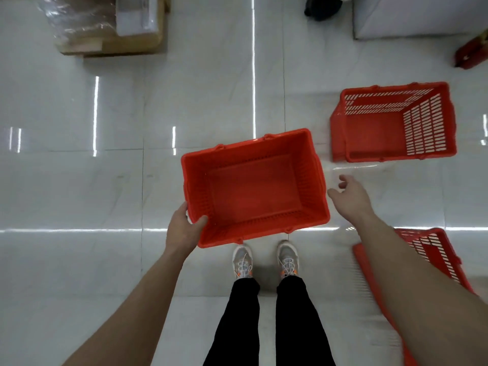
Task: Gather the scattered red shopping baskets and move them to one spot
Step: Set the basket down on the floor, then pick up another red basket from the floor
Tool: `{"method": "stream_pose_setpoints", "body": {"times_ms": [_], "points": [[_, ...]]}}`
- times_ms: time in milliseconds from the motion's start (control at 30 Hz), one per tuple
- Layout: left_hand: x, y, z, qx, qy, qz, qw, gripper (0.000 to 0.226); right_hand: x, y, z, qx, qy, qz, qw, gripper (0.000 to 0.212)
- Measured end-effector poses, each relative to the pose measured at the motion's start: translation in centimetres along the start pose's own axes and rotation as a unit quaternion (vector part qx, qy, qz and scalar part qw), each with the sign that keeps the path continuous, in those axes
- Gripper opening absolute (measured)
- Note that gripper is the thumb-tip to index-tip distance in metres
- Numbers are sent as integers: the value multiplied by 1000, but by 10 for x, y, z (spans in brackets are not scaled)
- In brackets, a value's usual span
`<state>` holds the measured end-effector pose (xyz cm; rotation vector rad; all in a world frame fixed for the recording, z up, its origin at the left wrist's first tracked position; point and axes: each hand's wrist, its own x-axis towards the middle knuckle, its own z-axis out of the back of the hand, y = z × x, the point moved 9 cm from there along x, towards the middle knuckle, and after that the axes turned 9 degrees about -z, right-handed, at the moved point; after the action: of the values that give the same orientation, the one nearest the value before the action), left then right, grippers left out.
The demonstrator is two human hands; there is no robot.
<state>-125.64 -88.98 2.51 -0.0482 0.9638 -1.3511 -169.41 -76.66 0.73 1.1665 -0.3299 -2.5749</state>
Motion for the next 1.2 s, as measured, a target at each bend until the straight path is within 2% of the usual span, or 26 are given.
{"method": "stream_pose_setpoints", "body": {"times_ms": [133, 233, 400, 567, 700, 833, 900, 1033, 1200], "points": [[-35, -70, -15, 93, 86, -78, 989, 74, -56, -29, 54, -6, -22, -25, 999, 66], [-68, -148, -36, 173, 148, -176, 958, 75, -117, -72, 107, -61, -50, -66, 995, 72], [-159, -281, -102, 306, 237, -351, 852, 81, -236, -175, 174, -101, -81, -150, 980, 77], [-292, -357, -182, 393, 293, -471, 733, 83, -353, -303, 213, -7, -102, -268, 958, 80], [-413, -374, -240, 436, 317, -532, 653, 87, -444, -411, 228, 77, -146, -339, 926, 75], [-543, -369, -295, 444, 339, -602, 570, 76, -529, -523, 218, 157, -168, -398, 888, 80], [-605, -360, -320, 445, 354, -620, 540, 71, -569, -574, 206, 196, -167, -422, 869, 85], [-708, -336, -362, 433, 380, -639, 510, 71, -635, -658, 189, 242, -180, -451, 840, 90], [-789, -313, -396, 435, 396, -648, 484, 71, -695, -735, 180, 284, -201, -475, 808, 85]]}}
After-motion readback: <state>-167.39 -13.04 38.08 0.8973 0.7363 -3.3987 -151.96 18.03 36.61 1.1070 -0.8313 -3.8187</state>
